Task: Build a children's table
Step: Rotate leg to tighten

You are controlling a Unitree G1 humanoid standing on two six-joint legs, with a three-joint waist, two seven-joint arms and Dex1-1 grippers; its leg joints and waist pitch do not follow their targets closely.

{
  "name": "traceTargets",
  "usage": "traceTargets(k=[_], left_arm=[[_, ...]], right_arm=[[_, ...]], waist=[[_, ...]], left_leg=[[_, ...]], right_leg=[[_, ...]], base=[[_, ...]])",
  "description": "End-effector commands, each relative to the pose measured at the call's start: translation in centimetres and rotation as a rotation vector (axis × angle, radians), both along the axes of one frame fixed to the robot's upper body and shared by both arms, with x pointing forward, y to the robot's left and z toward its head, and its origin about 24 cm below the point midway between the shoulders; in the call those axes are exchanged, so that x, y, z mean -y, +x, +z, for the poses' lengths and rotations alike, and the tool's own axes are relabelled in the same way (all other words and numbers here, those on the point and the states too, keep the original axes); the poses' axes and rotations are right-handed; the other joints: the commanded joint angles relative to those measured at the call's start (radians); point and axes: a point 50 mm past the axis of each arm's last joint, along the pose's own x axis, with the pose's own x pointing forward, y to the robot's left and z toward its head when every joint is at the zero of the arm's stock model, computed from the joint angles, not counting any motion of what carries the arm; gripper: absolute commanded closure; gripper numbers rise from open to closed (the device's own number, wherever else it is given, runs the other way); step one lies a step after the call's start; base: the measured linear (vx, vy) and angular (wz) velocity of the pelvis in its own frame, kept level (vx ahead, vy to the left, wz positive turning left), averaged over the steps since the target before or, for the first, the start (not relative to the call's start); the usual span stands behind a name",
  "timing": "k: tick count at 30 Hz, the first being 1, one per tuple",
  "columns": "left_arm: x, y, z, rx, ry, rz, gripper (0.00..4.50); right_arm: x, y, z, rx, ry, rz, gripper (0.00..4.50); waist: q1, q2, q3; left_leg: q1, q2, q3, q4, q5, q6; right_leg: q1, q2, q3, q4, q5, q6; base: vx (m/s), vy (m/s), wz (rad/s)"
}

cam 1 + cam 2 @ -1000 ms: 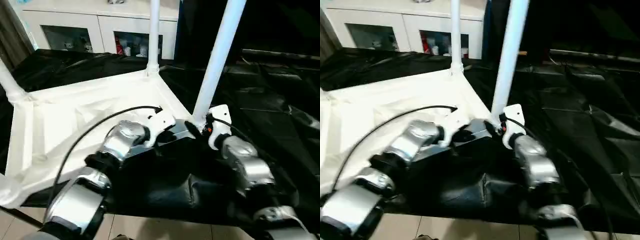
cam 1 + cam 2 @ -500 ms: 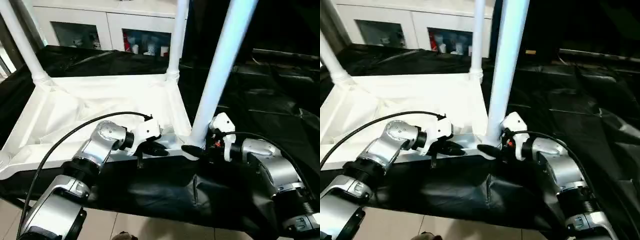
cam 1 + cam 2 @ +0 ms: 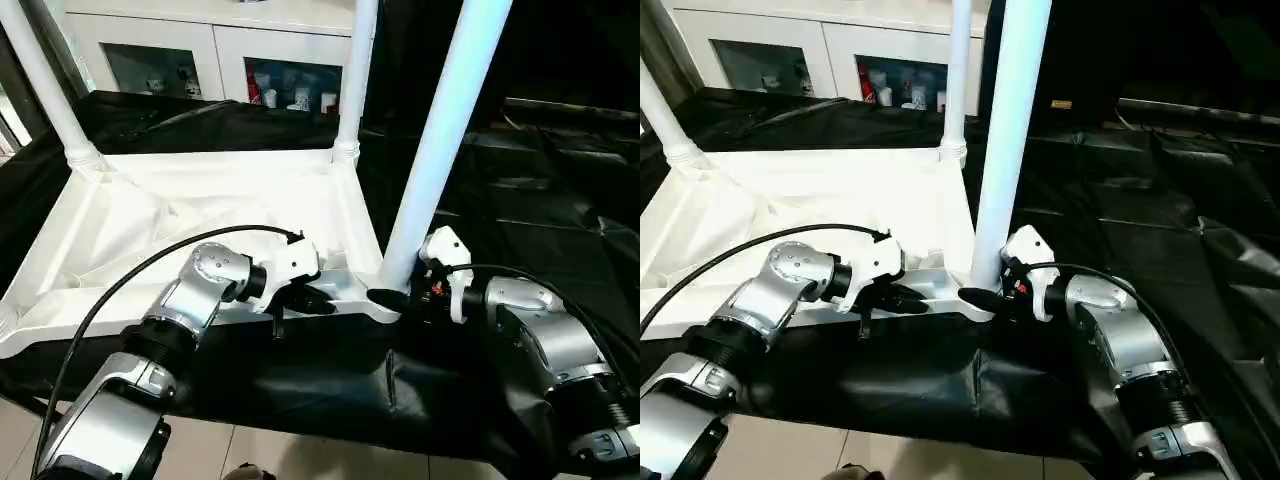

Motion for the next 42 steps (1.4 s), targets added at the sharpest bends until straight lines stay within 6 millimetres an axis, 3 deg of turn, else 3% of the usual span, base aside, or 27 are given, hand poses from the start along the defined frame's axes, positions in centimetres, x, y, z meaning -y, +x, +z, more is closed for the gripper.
traceTargets(k=[1, 3, 4, 5, 7, 8, 10, 13, 17, 22, 24, 25, 27, 29, 33, 40, 42], left_arm=[[0.7, 0.1, 0.6, 0.023, -0.037, -0.006, 4.50], [0.6, 0.2, 0.5, 0.023, -0.034, 0.009, 4.50], [0.7, 0.5, 0.4, 0.030, -0.031, 0.067, 4.50], [0.7, 0.5, 0.4, 0.030, -0.031, 0.067, 4.50], [1.2, 0.9, 0.3, 0.033, -0.049, 0.131, 4.50], [1.8, 1.4, 0.1, 0.043, -0.048, 0.192, 4.50], [2.7, 2.0, -0.1, 0.061, -0.038, 0.290, 4.50], [3.7, 2.5, 0.0, 0.068, -0.044, 0.363, 4.50], [6.0, 3.1, 0.2, 0.094, -0.039, 0.452, 4.50], [6.9, 3.1, 0.3, 0.125, -0.028, 0.441, 4.50], [6.8, 3.1, 0.3, 0.126, -0.028, 0.440, 4.50], [6.6, 3.2, 0.2, 0.127, -0.025, 0.440, 4.50], [6.2, 3.2, 0.1, 0.131, -0.023, 0.442, 4.50], [5.6, 3.3, 0.0, 0.137, -0.025, 0.434, 4.50], [4.8, 3.2, 0.0, 0.142, -0.025, 0.409, 4.50], [2.2, 3.1, 0.4, 0.136, -0.024, 0.357, 4.50], [1.9, 3.1, 0.5, 0.135, -0.029, 0.340, 4.50]], right_arm=[[0.2, -0.2, -1.2, -0.042, -0.044, -0.026, 1.84], [0.3, -0.2, -1.4, -0.047, -0.034, -0.058, 1.85], [0.5, 0.2, -2.0, -0.058, -0.010, -0.164, 1.85], [0.5, 0.2, -2.0, -0.058, -0.010, -0.164, 1.85], [0.7, 0.8, -2.9, -0.076, 0.021, -0.342, 1.85], [0.7, 1.3, -3.7, -0.096, 0.031, -0.512, 1.85], [0.3, 1.5, -4.7, -0.135, 0.044, -0.713, 1.85], [-0.7, 1.6, -5.1, -0.149, 0.049, -0.797, 1.86], [-3.0, 2.3, -5.2, -0.131, 0.032, -0.892, 1.86], [-4.2, 2.9, -5.1, -0.115, 0.028, -0.911, 1.86], [-4.3, 3.0, -4.9, -0.109, 0.044, -0.899, 1.86], [-4.6, 3.1, -4.6, -0.089, 0.071, -0.875, 1.51], [-4.8, 3.3, -4.0, -0.050, 0.103, -0.835, 1.51], [-4.7, 3.5, -3.3, 0.002, 0.109, -0.788, 1.11], [-3.9, 3.7, -2.3, 0.038, 0.117, -0.705, 0.79], [0.2, 2.7, -0.1, 0.055, 0.015, -0.420, 0.22], [0.5, 2.3, 0.2, 0.039, 0.011, -0.361, 0.09]], waist=[[0.000, -0.011, -0.066], [0.000, -0.011, -0.066], [-0.003, -0.011, -0.063], [-0.006, -0.010, -0.061], [-0.009, -0.010, -0.060], [-0.014, -0.011, -0.057], [-0.019, -0.010, -0.057], [-0.024, -0.008, -0.056], [-0.023, -0.007, -0.059], [-0.023, -0.005, -0.062], [-0.022, -0.010, -0.061], [-0.022, -0.009, -0.060], [-0.022, -0.011, -0.058], [-0.022, -0.011, -0.060], [-0.025, -0.012, -0.061], [-0.021, -0.013, -0.068], [-0.023, -0.014, -0.068]], left_leg=[[0.029, 0.070, -0.032, -0.063, -0.120, 0.067], [0.029, 0.070, -0.033, -0.063, -0.122, 0.065], [0.030, 0.070, -0.033, -0.065, -0.141, 0.057], [0.031, 0.070, -0.034, -0.068, -0.166, 0.044], [0.034, 0.070, -0.034, -0.070, -0.186, 0.027], [0.035, 0.069, -0.036, -0.075, -0.218, 0.000], [0.038, 0.068, -0.040, -0.080, -0.244, -0.027], [0.043, 0.067, -0.040, -0.082, -0.266, -0.046], [0.040, 0.064, -0.039, -0.082, -0.245, -0.037], [0.039, 0.065, -0.039, -0.083, -0.216, -0.020], [0.040, 0.065, -0.037, -0.082, -0.212, -0.009], [0.038, 0.065, -0.038, -0.083, -0.214, -0.007], [0.038, 0.066, -0.039, -0.084, -0.233, -0.007], [0.039, 0.067, -0.038, -0.085, -0.236, -0.008], [0.031, 0.065, -0.039, -0.083, -0.210, 0.010], [0.023, 0.064, -0.036, -0.065, -0.089, 0.103], [0.025, 0.065, -0.034, -0.065, -0.107, 0.103]], right_leg=[[0.037, -0.084, 0.043, -0.064, -0.007, -0.264], [0.037, -0.084, 0.043, -0.064, -0.010, -0.264], [0.034, -0.084, 0.044, -0.068, -0.041, -0.263], [0.032, -0.085, 0.044, -0.073, -0.083, -0.260], [0.029, -0.085, 0.046, -0.076, -0.118, -0.257], [0.028, -0.085, 0.047, -0.082, -0.182, -0.240], [0.026, -0.085, 0.046, -0.085, -0.223, -0.227], [0.022, -0.086, 0.049, -0.090, -0.241, -0.212], [0.025, -0.085, 0.049, -0.092, -0.188, -0.200], [0.032, -0.084, 0.047, -0.087, -0.109, -0.204], [0.032, -0.085, 0.047, -0.088, -0.099, -0.208], [0.033, -0.087, 0.047, -0.088, -0.106, -0.208], [0.032, -0.088, 0.047, -0.093, -0.150, -0.201], [0.032, -0.087, 0.048, -0.093, -0.148, -0.197], [0.040, -0.086, 0.047, -0.088, -0.114, -0.201], [0.048, -0.081, 0.042, -0.068, 0.087, -0.244], [0.044, -0.082, 0.041, -0.069, 0.071, -0.254]], base=[[0.000, 0.000, 0.00], [0.000, 0.000, 0.00], [0.000, 0.000, 0.00], [0.000, 0.000, 0.00], [0.000, 0.000, 0.00], [0.000, 0.000, 0.00], [0.000, 0.000, 0.00], [0.000, 0.000, 0.00], [0.000, 0.000, 0.00], [0.000, 0.000, 0.00], [0.000, 0.000, 0.00], [0.000, 0.000, 0.00], [0.000, 0.000, 0.00], [0.000, 0.000, 0.00], [0.000, 0.000, 0.00], [0.000, 0.000, 0.00], [0.000, 0.000, 0.00]])
